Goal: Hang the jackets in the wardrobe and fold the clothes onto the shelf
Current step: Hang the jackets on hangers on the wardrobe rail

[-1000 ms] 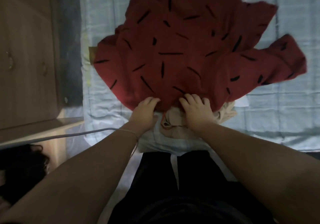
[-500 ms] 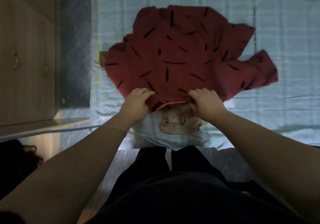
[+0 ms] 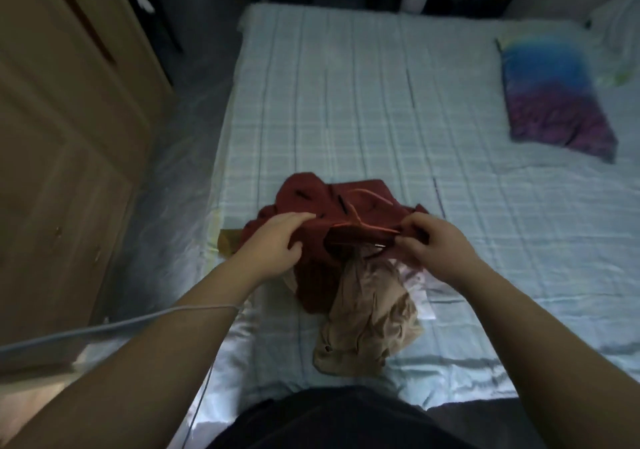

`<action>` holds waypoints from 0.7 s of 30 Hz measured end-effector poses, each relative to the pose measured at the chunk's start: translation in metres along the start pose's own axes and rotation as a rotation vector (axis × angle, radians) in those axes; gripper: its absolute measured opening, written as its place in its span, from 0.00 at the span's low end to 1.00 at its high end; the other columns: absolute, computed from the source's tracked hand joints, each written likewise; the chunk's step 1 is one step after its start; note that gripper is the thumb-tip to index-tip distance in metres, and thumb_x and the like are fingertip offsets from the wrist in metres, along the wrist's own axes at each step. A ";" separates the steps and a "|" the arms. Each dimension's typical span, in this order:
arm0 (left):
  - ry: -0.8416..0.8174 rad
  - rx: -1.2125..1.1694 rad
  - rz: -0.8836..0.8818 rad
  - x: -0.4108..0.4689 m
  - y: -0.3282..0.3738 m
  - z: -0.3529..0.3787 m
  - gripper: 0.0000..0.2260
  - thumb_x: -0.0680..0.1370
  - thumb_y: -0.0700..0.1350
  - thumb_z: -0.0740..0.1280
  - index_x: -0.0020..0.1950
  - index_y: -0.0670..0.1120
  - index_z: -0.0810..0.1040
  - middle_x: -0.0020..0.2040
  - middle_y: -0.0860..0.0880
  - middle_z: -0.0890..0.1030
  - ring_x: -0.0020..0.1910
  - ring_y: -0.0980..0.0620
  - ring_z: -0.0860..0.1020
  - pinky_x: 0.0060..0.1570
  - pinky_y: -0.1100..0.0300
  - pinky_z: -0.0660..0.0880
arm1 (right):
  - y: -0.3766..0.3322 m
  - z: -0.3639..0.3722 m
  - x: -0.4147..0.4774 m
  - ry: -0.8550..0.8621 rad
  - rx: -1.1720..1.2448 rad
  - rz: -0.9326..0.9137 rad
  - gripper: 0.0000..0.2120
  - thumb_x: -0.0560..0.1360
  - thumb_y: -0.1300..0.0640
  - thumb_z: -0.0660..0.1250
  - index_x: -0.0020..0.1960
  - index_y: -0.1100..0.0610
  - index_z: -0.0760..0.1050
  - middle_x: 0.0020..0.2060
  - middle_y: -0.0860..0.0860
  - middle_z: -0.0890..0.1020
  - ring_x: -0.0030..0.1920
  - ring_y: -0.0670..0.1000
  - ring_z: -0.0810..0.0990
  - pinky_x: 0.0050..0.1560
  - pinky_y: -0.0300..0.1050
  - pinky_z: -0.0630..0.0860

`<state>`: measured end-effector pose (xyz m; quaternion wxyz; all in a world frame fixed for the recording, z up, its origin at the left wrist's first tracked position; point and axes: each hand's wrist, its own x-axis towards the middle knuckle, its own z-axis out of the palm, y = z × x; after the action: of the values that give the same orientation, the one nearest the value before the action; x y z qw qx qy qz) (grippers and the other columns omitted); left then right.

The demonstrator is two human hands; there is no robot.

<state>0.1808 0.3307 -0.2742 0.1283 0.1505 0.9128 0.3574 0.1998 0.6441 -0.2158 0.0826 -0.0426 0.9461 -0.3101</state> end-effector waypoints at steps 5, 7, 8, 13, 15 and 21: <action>0.063 0.092 0.119 0.039 0.053 -0.068 0.18 0.78 0.49 0.69 0.67 0.53 0.74 0.62 0.52 0.79 0.60 0.51 0.76 0.60 0.56 0.72 | -0.036 -0.064 0.026 0.138 -0.016 -0.068 0.07 0.73 0.55 0.74 0.41 0.51 0.75 0.34 0.47 0.78 0.37 0.46 0.76 0.37 0.41 0.69; 0.100 0.115 0.153 0.050 0.076 -0.091 0.16 0.78 0.51 0.70 0.65 0.54 0.75 0.59 0.55 0.79 0.56 0.55 0.76 0.55 0.58 0.72 | -0.050 -0.089 0.033 0.170 -0.028 -0.097 0.07 0.73 0.54 0.74 0.41 0.51 0.76 0.34 0.47 0.79 0.37 0.45 0.76 0.38 0.41 0.69; 0.117 0.127 0.169 0.054 0.086 -0.101 0.16 0.78 0.52 0.70 0.65 0.54 0.75 0.58 0.56 0.78 0.55 0.56 0.75 0.53 0.60 0.71 | -0.057 -0.101 0.036 0.189 -0.037 -0.115 0.06 0.73 0.53 0.74 0.41 0.50 0.76 0.34 0.47 0.79 0.38 0.43 0.77 0.38 0.39 0.69; 0.223 0.112 0.231 0.067 0.127 -0.134 0.08 0.79 0.47 0.69 0.58 0.53 0.79 0.51 0.55 0.82 0.52 0.54 0.78 0.49 0.59 0.71 | -0.089 -0.158 0.044 0.297 -0.067 -0.211 0.04 0.73 0.53 0.74 0.45 0.48 0.78 0.38 0.43 0.80 0.40 0.41 0.77 0.42 0.39 0.70; 0.301 0.069 0.257 0.068 0.144 -0.143 0.06 0.79 0.44 0.68 0.56 0.50 0.79 0.49 0.54 0.81 0.51 0.53 0.78 0.51 0.57 0.72 | -0.098 -0.177 0.043 0.339 -0.070 -0.255 0.05 0.74 0.55 0.73 0.50 0.51 0.81 0.42 0.45 0.81 0.44 0.46 0.77 0.48 0.43 0.72; 0.603 0.186 0.287 0.062 0.214 -0.186 0.05 0.80 0.51 0.65 0.54 0.53 0.78 0.50 0.52 0.82 0.52 0.48 0.79 0.50 0.51 0.75 | -0.117 -0.239 0.037 0.400 -0.078 -0.389 0.13 0.73 0.60 0.73 0.57 0.51 0.79 0.47 0.43 0.77 0.50 0.44 0.74 0.51 0.35 0.67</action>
<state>0.0995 0.3885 -0.0021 -0.2130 0.1758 0.9078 0.3156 0.1231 0.6838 0.0391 -0.1687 -0.1642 0.9290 -0.2856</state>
